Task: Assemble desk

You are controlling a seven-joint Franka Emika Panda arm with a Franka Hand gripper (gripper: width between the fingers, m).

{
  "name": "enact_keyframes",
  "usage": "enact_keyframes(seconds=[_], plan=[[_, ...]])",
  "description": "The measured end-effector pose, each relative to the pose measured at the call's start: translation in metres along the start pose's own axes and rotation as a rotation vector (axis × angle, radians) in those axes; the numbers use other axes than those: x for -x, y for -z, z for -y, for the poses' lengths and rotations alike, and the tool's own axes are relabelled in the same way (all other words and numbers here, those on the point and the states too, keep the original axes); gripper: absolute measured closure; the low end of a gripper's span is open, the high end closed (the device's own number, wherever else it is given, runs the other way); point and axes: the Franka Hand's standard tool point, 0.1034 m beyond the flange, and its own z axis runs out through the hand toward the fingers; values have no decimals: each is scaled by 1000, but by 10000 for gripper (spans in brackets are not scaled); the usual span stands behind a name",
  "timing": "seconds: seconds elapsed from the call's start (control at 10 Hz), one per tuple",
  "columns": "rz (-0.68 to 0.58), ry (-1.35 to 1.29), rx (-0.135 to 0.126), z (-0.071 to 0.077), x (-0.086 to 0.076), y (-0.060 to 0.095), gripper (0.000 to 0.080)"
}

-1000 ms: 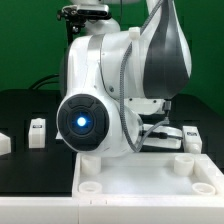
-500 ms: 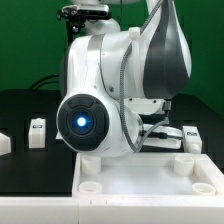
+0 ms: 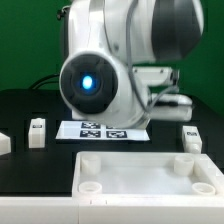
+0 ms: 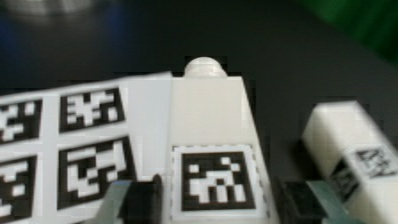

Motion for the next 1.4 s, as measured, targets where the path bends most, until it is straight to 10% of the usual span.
enact_keyframes(seconds=[0.4, 0.8, 1.2, 1.4], plan=[[-302, 14, -6, 9, 0, 12, 515], [-566, 208, 171, 43, 13, 71, 515], [-845, 230, 142, 46, 5, 82, 515], [-1046, 310, 202, 72, -3, 106, 515]])
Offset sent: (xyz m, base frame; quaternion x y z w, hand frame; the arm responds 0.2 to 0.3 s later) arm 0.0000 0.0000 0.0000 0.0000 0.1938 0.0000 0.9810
